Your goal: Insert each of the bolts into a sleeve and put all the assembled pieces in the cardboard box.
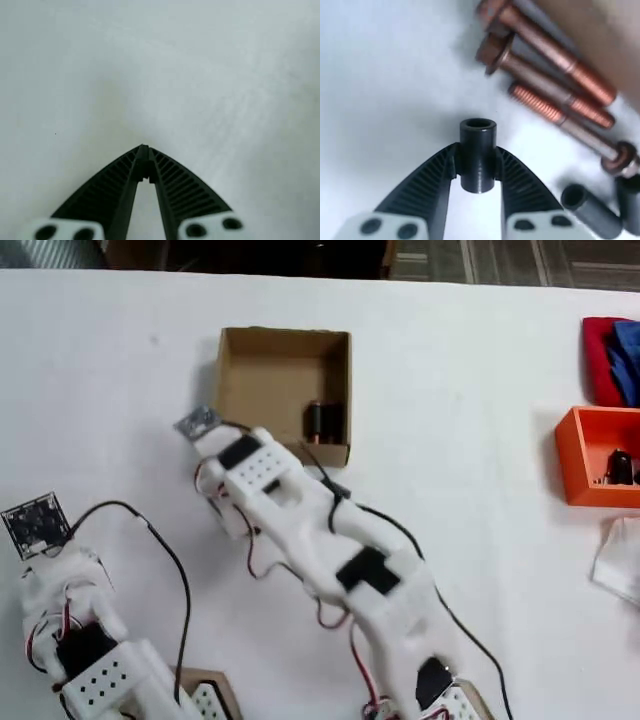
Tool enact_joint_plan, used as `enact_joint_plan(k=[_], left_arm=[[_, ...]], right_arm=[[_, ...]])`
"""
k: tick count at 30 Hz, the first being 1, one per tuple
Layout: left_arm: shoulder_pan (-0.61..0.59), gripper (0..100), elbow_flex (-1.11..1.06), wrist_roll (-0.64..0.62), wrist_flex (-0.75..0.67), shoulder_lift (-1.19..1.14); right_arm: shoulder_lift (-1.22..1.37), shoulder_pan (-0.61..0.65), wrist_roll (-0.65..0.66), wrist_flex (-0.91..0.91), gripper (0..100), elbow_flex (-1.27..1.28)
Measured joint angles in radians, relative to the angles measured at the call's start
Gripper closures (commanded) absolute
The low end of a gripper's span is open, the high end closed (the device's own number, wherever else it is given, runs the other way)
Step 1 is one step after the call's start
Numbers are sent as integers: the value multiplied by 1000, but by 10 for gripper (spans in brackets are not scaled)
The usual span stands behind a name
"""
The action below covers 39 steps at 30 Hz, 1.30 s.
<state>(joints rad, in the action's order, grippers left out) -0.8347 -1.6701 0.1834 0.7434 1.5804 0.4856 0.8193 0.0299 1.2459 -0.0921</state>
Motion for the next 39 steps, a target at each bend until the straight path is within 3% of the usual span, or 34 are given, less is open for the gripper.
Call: enact_joint_plan(k=[6, 9, 13, 20, 22, 24, 33, 39], left_arm=[[2, 973, -2, 0, 0, 0], [2, 973, -2, 0, 0, 0], [2, 973, -2, 0, 0, 0], [2, 973, -2, 0, 0, 0], [2, 973, -2, 0, 0, 0], [2, 973, -2, 0, 0, 0], [3, 959, -2, 0, 0, 0], [97, 947, -2, 106, 17, 0]], right_arm=[[-347, 49, 60, -267, 971, 535], [-420, 40, 84, -298, 955, 661], [-425, 32, 106, -293, 877, 677], [-387, 32, 106, -284, 872, 658], [-384, 32, 106, -279, 893, 655], [-384, 32, 109, -279, 978, 655], [-420, 11, 169, -241, 975, 658], [-755, -173, 178, -199, 975, 661]])
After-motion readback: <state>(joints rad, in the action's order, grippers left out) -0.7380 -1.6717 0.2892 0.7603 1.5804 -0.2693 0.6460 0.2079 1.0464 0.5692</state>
